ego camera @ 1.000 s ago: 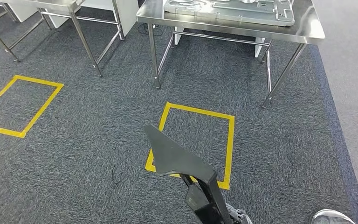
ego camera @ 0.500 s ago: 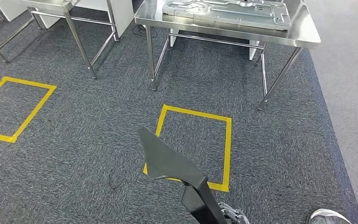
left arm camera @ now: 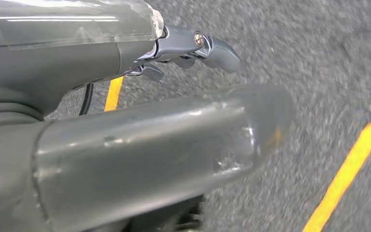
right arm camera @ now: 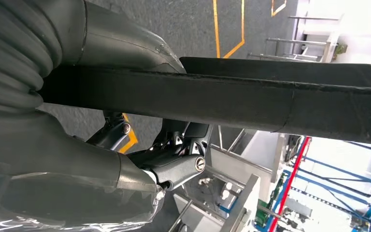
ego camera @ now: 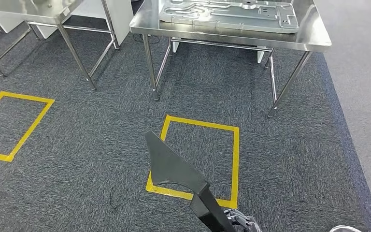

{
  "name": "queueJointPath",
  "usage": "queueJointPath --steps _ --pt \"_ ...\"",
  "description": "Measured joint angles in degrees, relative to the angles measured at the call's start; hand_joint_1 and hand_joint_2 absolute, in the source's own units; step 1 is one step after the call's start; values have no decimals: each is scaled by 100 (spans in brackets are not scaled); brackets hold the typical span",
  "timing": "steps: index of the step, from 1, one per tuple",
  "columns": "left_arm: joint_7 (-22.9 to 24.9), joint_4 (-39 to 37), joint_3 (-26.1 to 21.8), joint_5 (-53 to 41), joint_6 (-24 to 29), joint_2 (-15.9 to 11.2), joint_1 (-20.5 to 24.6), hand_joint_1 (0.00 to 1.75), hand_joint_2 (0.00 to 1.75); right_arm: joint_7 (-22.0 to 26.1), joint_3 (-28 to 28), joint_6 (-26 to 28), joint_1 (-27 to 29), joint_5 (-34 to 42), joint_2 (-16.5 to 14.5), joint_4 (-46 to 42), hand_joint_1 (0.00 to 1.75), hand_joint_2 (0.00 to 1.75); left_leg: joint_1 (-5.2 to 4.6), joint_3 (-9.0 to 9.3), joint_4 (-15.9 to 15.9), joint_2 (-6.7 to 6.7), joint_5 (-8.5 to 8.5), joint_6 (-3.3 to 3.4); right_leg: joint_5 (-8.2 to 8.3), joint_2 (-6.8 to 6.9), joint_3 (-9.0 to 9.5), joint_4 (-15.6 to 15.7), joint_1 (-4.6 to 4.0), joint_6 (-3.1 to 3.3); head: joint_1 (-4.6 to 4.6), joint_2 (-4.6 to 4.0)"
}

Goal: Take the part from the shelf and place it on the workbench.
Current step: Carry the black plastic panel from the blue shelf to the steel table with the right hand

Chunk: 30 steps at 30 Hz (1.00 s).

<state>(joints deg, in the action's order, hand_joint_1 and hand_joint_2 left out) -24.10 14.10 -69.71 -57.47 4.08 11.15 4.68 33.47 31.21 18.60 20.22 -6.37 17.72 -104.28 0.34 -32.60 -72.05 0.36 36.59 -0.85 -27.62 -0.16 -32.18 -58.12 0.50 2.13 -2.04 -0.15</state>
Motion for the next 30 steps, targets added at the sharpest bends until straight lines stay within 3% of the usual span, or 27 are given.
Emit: queueJointPath --steps 2,3,5,7,8,11,13,16,17,18,20,22,26,27,28,30 --pt "2 0 1 -2 -1 -2 -20 0 0 -3 1 3 -1 -10 1 1 175 175 5 -329 -227 0 155 -33 -105 -28 122 -1 -3 -4 0 0" --pt "3 0 1 -1 -1 -5 -31 0 0 -3 1 3 -1 -14 1 1 175 175 5 -374 -80 0 46 -37 -162 -44 200 -2 -3 -15 0 0" --pt "4 0 1 -1 -1 -15 -47 0 0 -5 3 6 -3 -29 1 1 175 175 1 -310 555 1 -519 -5 -283 -60 359 -6 -4 -50 1 0" --pt "8 0 1 -3 -2 -24 -44 0 0 -19 4 13 -14 -55 1 0 175 175 -21 -225 1038 -3 -882 66 -399 -85 450 -16 -17 -114 1 0" --pt "11 0 1 -4 -3 -27 -48 0 0 -33 5 12 -23 -61 1 -2 175 175 -31 -209 1138 -3 -942 108 -433 -99 477 -38 -22 -152 1 0" --pt "19 0 2 -11 -5 -21 -48 0 0 -63 14 5 -42 -47 -4 -36 175 175 -11 -53 1219 29 -900 224 -427 -109 499 -209 -28 -247 1 0" --pt "20 0 3 -14 -5 -15 -26 0 0 -64 20 20 -61 -64 -15 -68 175 175 13 81 1279 58 -861 279 -511 -71 281 -631 -12 -292 1 0" --pt "24 0 3 -14 -5 -17 -5 0 0 -75 25 80 -75 -152 -21 -83 175 175 15 196 1294 70 -752 295 -894 -25 -401 -1497 43 -364 1 0" --pt "27 0 3 -14 -5 -17 -10 0 0 -81 26 104 -70 -188 -21 -83 175 175 18 247 1294 71 -704 287 -927 -17 -553 -1582 61 -381 1 0" --pt "32 0 3 -14 -6 -17 -17 0 0 -90 28 129 -67 -227 -21 -83 175 175 23 309 1294 71 -653 277 -844 -7 -617 -1498 75 -388 2 0" --pt "41 0 2 -14 -19 -17 -30 0 0 -126 32 214 -69 -347 -22 -83 175 175 36 445 1299 71 -542 244 -321 32 -519 -884 91 -380 2 0" --pt "59 0 1 -15 -49 -21 -23 0 0 -221 38 360 -85 -563 -26 -83 175 175 35 566 1319 67 -440 181 -6 95 -404 -377 61 -342 2 0" --pt "93 0 -1 -39 -110 -73 -15 0 0 -687 44 745 -119 -1305 -30 -146 175 175 28 782 1285 90 -409 16 2 55 -248 -193 37 -178 4 0" --pt "97 0 -2 -51 -124 -93 -7 0 0 -845 32 848 -131 -1510 -30 -184 175 175 32 748 1154 81 -388 -2 -8 37 -174 -170 43 -141 2 0" --pt "100 0 -2 -60 -139 -108 5 0 0 -981 8 933 -145 -1675 -29 -226 175 175 37 635 920 66 -314 -11 -21 27 -107 -150 44 -110 2 0" --pt "100 0 -1 -75 -171 -128 22 0 0 -1221 -94 1045 -176 -1947 -25 -325 175 175 38 184 217 29 -49 -14 -86 17 -24 -133 33 -61 2 0"
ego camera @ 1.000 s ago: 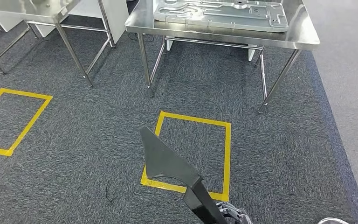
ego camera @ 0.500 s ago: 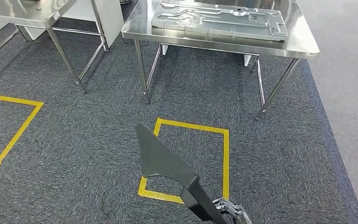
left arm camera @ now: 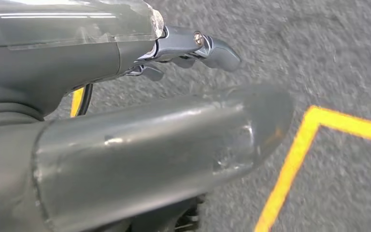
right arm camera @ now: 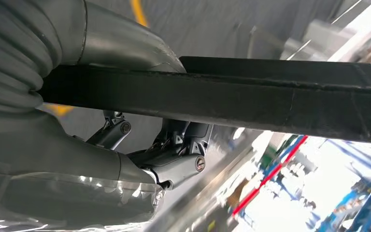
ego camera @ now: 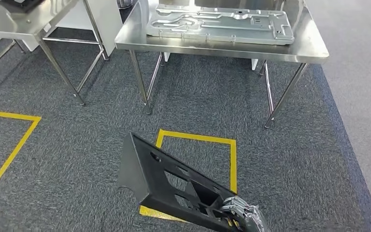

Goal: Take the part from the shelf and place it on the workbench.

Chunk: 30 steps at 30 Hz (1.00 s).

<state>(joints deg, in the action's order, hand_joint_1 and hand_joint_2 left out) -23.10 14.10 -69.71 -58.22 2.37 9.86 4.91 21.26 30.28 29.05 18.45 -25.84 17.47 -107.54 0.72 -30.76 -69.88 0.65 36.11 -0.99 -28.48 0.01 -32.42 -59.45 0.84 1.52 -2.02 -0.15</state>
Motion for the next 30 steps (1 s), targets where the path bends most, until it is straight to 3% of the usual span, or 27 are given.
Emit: queueJointPath --steps 2,3,4,6,7,9,12,14,17,18,19,21,23,25,27,28,30 --pt "5 0 1 -22 -14 -14 -20 0 0 -203 -167 46 -18 -257 4 -99 175 175 -5 -430 -468 -12 225 7 -80 -30 77 0 -25 20 0 0" --pt "8 0 0 -37 -15 -23 -38 0 0 -294 -278 66 -26 -404 4 -146 175 175 -10 -538 -452 -13 200 22 -126 -52 133 0 -38 21 0 0" --pt "11 0 -1 -54 -17 -33 -52 0 0 -371 -393 81 -39 -541 4 -187 175 175 -20 -560 -251 -15 38 44 -174 -72 199 0 -51 17 0 0" --pt "20 0 0 -96 -27 -63 -67 0 0 -515 -681 91 -80 -807 4 -269 175 175 -61 -487 376 -22 -491 128 -271 -93 327 -1 -72 -4 1 0" --pt "25 -2 1 -118 -35 -77 -67 0 0 -583 -844 85 -107 -928 0 -307 175 175 -88 -452 614 -34 -622 163 -317 -103 367 0 -75 -29 1 0" --pt "34 -5 3 -158 -46 -97 -70 0 0 -730 -1193 45 -158 -1155 -12 -375 175 175 -121 -404 812 -60 -696 232 -372 -117 432 -8 -75 -106 2 0" --pt "38 -11 11 -195 -62 -95 -65 0 0 -925 -1708 -74 -236 -1346 -53 -452 175 175 -81 -199 943 -77 -753 343 -388 -99 498 -173 -77 -204 1 0" --pt "38 -15 22 -209 -77 -97 -41 0 0 -1017 -1983 -134 -308 -1428 -103 -480 175 175 -59 -73 995 -75 -725 382 -522 -68 264 -606 -50 -261 2 0" --pt "45 -15 45 -261 -109 -105 -36 0 0 -1355 -2310 -335 -412 -1794 -264 -456 175 175 -52 33 1015 -80 -617 384 -843 -47 -434 -1383 6 -345 1 0" --pt "55 -15 54 -282 -119 -108 -44 0 0 -1490 -2429 -438 -463 -1941 -357 -410 175 175 -49 82 1016 -82 -568 374 -824 -39 -572 -1397 16 -359 1 0" --pt "65 -15 68 -306 -126 -110 -50 0 0 -1601 -2566 -534 -533 -2059 -476 -343 175 175 -44 146 1016 -83 -515 361 -692 -30 -630 -1246 23 -365 1 0" --pt "78 -17 104 -348 -136 -112 -53 0 0 -1756 -2892 -703 -708 -2236 -767 -173 175 175 -33 282 1024 -79 -401 328 -126 -5 -583 -648 24 -348 0 0" --pt "85 -21 133 -387 -141 -115 -38 0 0 -1869 -3197 -834 -901 -2377 -1100 17 175 175 -28 367 1070 -80 -313 266 239 24 -550 -226 -24 -285 10 0" --pt "96 -24 148 -417 -144 -124 -22 0 0 -1955 -3426 -941 -1081 -2527 -1425 202 175 175 -34 480 1134 -70 -296 187 242 16 -510 -105 -63 -196 21 0" --pt "105 -24 158 -433 -145 -143 -1 0 0 -2004 -3562 -1012 -1230 -2643 -1676 358 175 175 -33 538 1033 -55 -327 127 216 -18 -338 -12 -42 -107 23 0" --pt "110 -25 163 -438 -146 -151 17 0 0 -2016 -3604 -1036 -1307 -2678 -1757 436 175 175 -27 445 834 -55 -335 108 178 -27 -244 20 -33 -65 22 0" --pt "120 -27 172 -445 -148 -163 46 0 0 -2028 -3646 -1058 -1426 -2716 -1833 565 175 175 -14 45 195 -58 -212 81 69 -33 -81 50 -39 -4 22 0"
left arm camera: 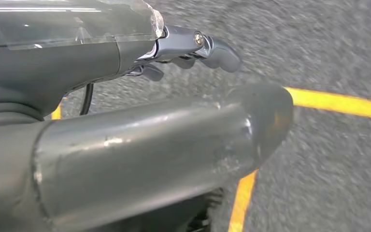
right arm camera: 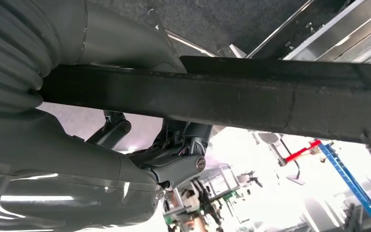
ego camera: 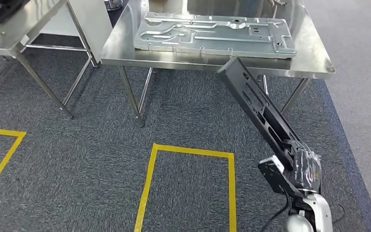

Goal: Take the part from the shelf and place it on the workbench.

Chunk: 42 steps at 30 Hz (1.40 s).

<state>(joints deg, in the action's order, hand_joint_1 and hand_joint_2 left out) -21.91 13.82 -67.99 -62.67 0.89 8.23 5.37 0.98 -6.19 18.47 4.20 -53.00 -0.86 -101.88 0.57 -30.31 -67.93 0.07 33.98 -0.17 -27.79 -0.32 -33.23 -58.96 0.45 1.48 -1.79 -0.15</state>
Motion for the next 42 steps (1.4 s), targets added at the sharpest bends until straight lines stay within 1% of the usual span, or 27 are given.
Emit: queueJointPath --steps 2,3,4,5,7,8,9,11,13,15,17,19,20,22,24,25,26,28,30,32,34,35,36,38,39,40,42 --pt "9 -1 5 -5 -1 -4 -8 0 0 -5 -17 -4 -57 -21 -8 98 175 175 3 -476 -510 1 290 -17 -136 -14 150 1 -15 19 -1 0" --pt "14 -2 7 -7 -1 -8 -23 0 0 -7 -22 -5 -71 -29 -8 140 175 175 2 -640 -567 1 383 -13 -211 -26 242 1 -23 22 -1 0" --pt "17 -2 7 -7 -2 -13 -35 0 0 -9 -27 -5 -82 -34 -8 181 175 175 1 -730 -458 1 359 0 -292 -38 346 1 -31 19 -2 0" --pt "19 -3 8 -8 -4 -17 -44 0 0 -11 -31 -6 -94 -38 -8 217 175 175 -3 -760 -196 0 178 25 -379 -47 463 1 -39 13 -1 0" --pt "20 -3 8 -8 -10 -30 -57 0 0 -11 -34 -7 -120 -39 -8 278 175 175 -40 -761 302 -7 -513 89 -547 -57 656 17 -44 -10 1 0" --pt "22 -4 8 -8 -15 -35 -56 0 0 -11 -35 -7 -137 -39 -8 306 175 175 -69 -743 466 -9 -773 117 -602 -61 705 30 -36 -34 0 0" --pt "25 -7 9 -9 -19 -40 -57 0 0 -15 -41 -8 -150 -39 -9 329 175 175 -97 -733 528 -13 -914 141 -632 -64 724 50 -25 -66 -1 0" --pt "29 -11 13 -12 -25 -46 -51 0 0 -23 -54 -12 -175 -46 -15 360 175 175 -130 -658 667 -16 -850 192 -588 -63 709 22 -4 -146 -5 0" --pt "29 -13 20 -20 -25 -51 -49 0 0 -28 -66 -19 -214 -68 -33 372 175 175 -101 -503 832 -18 -809 245 -444 -51 547 -291 4 -217 -5 0" --pt "33 -14 29 -39 -25 -57 -24 0 0 -29 -77 -39 -283 -86 -55 393 175 175 -56 -294 973 -19 -758 281 -406 -35 159 -888 13 -284 -3 0" --pt "52 -14 48 -66 -26 -64 3 0 0 -31 -84 -93 -334 -86 -68 438 175 175 -34 -105 1032 -25 -653 288 -638 -25 -305 -1369 46 -334 -2 0" --pt "85 -17 77 -93 -32 -64 1 0 0 -45 -79 -208 -372 -47 -72 516 175 175 -3 119 1045 -43 -494 254 -821 -9 -609 -1374 88 -365 -2 0" --pt "103 -20 90 -114 -38 -64 -4 0 0 -67 -67 -287 -417 -10 -73 566 175 175 13 239 1045 -50 -407 228 -738 2 -659 -1171 106 -383 -2 0" --pt "151 -26 111 -168 -58 -61 2 0 0 -155 -8 -473 -611 77 -74 721 175 175 34 449 1034 -43 -223 163 -80 31 -651 -533 129 -413 -3 0" --pt "205 -27 139 -230 -76 -58 51 0 0 -283 100 -630 -944 112 -74 964 175 175 30 558 1049 -25 -77 81 450 41 -629 -160 108 -371 0 0" --pt "228 -27 160 -256 -81 -58 85 0 0 -357 168 -692 -1126 90 -74 1105 175 175 24 604 1052 -17 -55 36 509 37 -625 -124 94 -321 1 0" --pt "252 -27 187 -283 -85 -58 119 0 0 -429 246 -763 -1328 49 -74 1243 175 175 24 604 1039 -14 -77 -11 473 24 -594 -118 86 -264 3 0" --pt "295 -28 240 -335 -96 -60 170 0 0 -558 472 -920 -1768 -102 -58 1570 175 175 37 492 751 -16 -199 -79 429 4 -505 -60 98 -163 1 0" --pt "337 -29 277 -379 -116 -60 208 0 0 -629 787 -1062 -2261 -272 -1 1958 175 175 50 84 114 -23 -207 -102 357 -12 -393 -23 91 -84 0 0" --pt "374 -30 312 -402 -140 -59 227 0 0 -667 1175 -1149 -2693 -419 79 2343 175 175 48 -435 -483 -23 86 -104 241 -16 -264 -16 60 -39 1 0" --pt "400 -31 358 -415 -156 -61 224 0 0 -723 1615 -1209 -3031 -547 145 2696 175 175 36 -789 -603 -23 384 -79 96 -14 -87 -16 18 -22 1 0" --pt "409 -31 378 -426 -162 -63 222 0 0 -758 1831 -1238 -3178 -604 167 2847 175 175 22 -867 -443 -23 348 -45 17 -6 20 -16 -5 -19 0 0" --pt "417 -31 392 -437 -169 -64 221 0 0 -791 2035 -1273 -3314 -657 182 2975 175 175 -1 -893 -155 -22 94 10 -65 8 119 -12 -23 -17 1 0" --pt "436 -31 403 -454 -177 -67 206 0 0 -833 2444 -1360 -3594 -729 204 3219 175 175 -68 -907 458 -34 -691 115 -215 19 279 -19 -59 -35 1 0" --pt "445 -31 405 -456 -178 -68 197 0 0 -845 2632 -1404 -3714 -748 212 3319 175 175 -95 -898 641 -44 -999 147 -276 16 326 -16 -70 -58 2 0" --pt "452 -32 407 -456 -178 -69 189 0 0 -850 2779 -1435 -3803 -759 217 3398 175 175 -111 -893 713 -55 -1148 155 -316 7 358 -12 -78 -83 1 0" --pt "457 -32 408 -456 -178 -69 187 0 0 -858 2909 -1464 -3871 -767 217 3453 175 175 -118 -859 714 -61 -1175 154 -355 2 383 11 -77 -114 -1 0"
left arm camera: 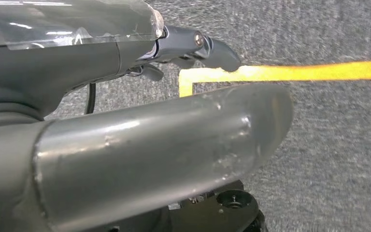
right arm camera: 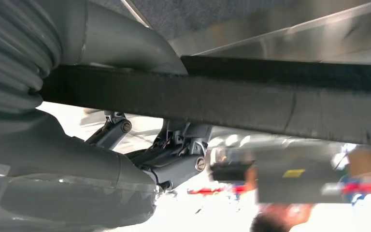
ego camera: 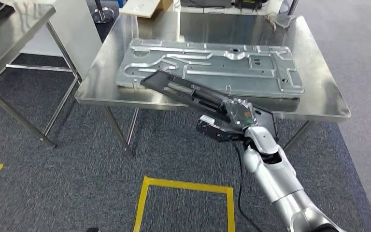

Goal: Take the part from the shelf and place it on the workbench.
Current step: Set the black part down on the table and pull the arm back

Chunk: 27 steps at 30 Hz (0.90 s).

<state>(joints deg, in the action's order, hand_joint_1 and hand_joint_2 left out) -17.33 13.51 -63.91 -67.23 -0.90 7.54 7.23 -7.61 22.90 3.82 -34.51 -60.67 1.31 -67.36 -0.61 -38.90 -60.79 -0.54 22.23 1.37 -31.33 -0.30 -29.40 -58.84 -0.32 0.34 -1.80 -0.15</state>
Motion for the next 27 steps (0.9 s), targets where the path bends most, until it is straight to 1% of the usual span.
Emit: queueJointPath --steps 2,3,4,5,6,7,8,9,10,12,13,14,15,16,17,18,19,20,21,22,23,24,25,26,27 --pt "-1 0 1 0 0 0 3 0 0 0 25 -3 -11 -4 1 8 175 175 2 3 11 -1 9 7 4 1 10 -7 1 -5 -1 0" --pt "-4 0 8 1 0 2 14 0 0 -3 81 -11 -40 -11 2 23 175 175 12 39 47 -6 18 21 31 1 8 -49 -1 -19 0 0" --pt "-10 0 22 1 0 5 27 0 0 -6 187 -21 -102 -21 2 57 175 175 31 141 113 -18 59 52 36 4 -189 -372 11 -53 1 0" --pt "-17 0 41 2 0 8 39 0 0 -10 305 -32 -163 -32 2 94 175 175 51 262 180 -32 115 83 -12 8 -448 -755 30 -91 2 0" --pt "-24 0 61 2 0 11 49 0 0 -13 414 -40 -218 -38 1 132 175 175 70 399 236 -52 182 107 -113 11 -754 -1144 55 -136 2 0" --pt "-28 0 78 3 0 13 49 0 0 -14 495 -44 -250 -42 0 167 175 175 82 529 268 -71 267 120 -252 17 -1076 -1486 87 -177 2 0" --pt "-28 0 87 3 0 13 45 0 0 -13 532 -55 -251 -46 0 189 175 175 87 619 269 -90 339 113 -352 21 -1203 -1491 108 -200 2 0" --pt "-28 0 95 4 0 14 39 0 0 -11 568 -73 -258 -56 0 210 175 175 92 718 269 -109 416 103 -333 25 -1258 -1350 121 -215 2 0" --pt "-28 -1 101 4 -1 17 33 0 0 -9 609 -106 -272 -73 1 229 175 175 95 826 269 -123 499 87 -153 29 -1252 -1077 127 -218 2 0" --pt "-28 -9 111 6 -9 25 16 0 0 -5 708 -184 -328 -116 2 270 175 175 91 999 264 -140 671 31 610 37 -1181 -381 105 -169 2 0" --pt "-30 -15 114 9 -13 28 18 0 0 -8 762 -223 -364 -133 2 291 175 175 87 1050 262 -143 747 -8 921 37 -1153 -147 89 -128 2 0" --pt "-31 -21 115 19 -16 30 23 0 0 -14 813 -252 -399 -145 2 304 175 175 82 1092 259 -143 801 -48 1101 36 -1140 -20 74 -79 2 0" --pt "-33 -25 116 31 -17 31 36 0 0 -20 858 -271 -441 -152 9 308 175 175 78 1128 258 -139 823 -85 1081 34 -1128 -5 61 -32 -1 0" --pt "-35 -26 116 44 -17 29 47 0 0 -27 897 -287 -482 -156 21 299 175 175 78 1137 236 -129 828 -115 1051 34 -1077 12 65 16 -1 0" --pt "-38 -26 116 57 -17 28 56 0 0 -37 927 -292 -527 -158 51 284 175 175 80 1119 135 -111 807 -138 1007 42 -1013 41 69 60 -1 0" --pt "-40 -27 116 64 -18 29 65 0 0 -45 951 -293 -579 -158 93 270 175 175 83 1019 -66 -86 804 -160 962 56 -935 68 73 102 -2 0" --pt "-42 -30 116 68 -19 31 74 0 0 -54 975 -296 -625 -158 146 258 175 175 90 853 -358 -65 844 -183 915 70 -850 91 79 131 -2 0" --pt "-44 -32 116 69 -19 34 75 0 0 -60 1002 -300 -661 -158 213 252 175 175 97 640 -693 -46 939 -210 852 86 -773 100 74 150 -2 0" --pt "-44 -34 116 70 -20 35 72 0 0 -61 1032 -304 -685 -157 281 249 175 175 103 413 -991 -38 1097 -231 786 99 -700 101 70 160 -2 0" --pt "-44 -35 116 75 -20 36 63 0 0 -61 1063 -309 -691 -156 354 246 175 175 107 221 -1182 -36 1258 -245 715 107 -619 100 65 159 -2 0" --pt "-44 -35 116 80 -20 35 52 0 0 -61 1090 -313 -690 -154 424 241 175 175 111 85 -1234 -35 1361 -253 641 115 -530 99 62 154 -2 0" --pt "-44 -35 116 85 -20 35 42 0 0 -61 1115 -318 -688 -146 502 224 175 175 113 18 -1129 -31 1356 -252 565 123 -434 98 62 144 -2 0" --pt "-44 -35 116 92 -20 35 34 0 0 -62 1138 -327 -689 -131 584 192 175 175 116 10 -885 -26 1216 -247 488 129 -334 97 63 130 -2 0" --pt "-46 -35 116 97 -20 35 25 0 0 -62 1160 -337 -690 -113 668 146 175 175 119 40 -541 -20 922 -237 409 138 -237 97 64 112 -2 0" --pt "-48 -37 115 103 -20 35 10 0 0 -63 1185 -347 -695 -94 760 97 175 175 118 63 -228 -16 559 -215 334 146 -148 91 64 88 0 0"
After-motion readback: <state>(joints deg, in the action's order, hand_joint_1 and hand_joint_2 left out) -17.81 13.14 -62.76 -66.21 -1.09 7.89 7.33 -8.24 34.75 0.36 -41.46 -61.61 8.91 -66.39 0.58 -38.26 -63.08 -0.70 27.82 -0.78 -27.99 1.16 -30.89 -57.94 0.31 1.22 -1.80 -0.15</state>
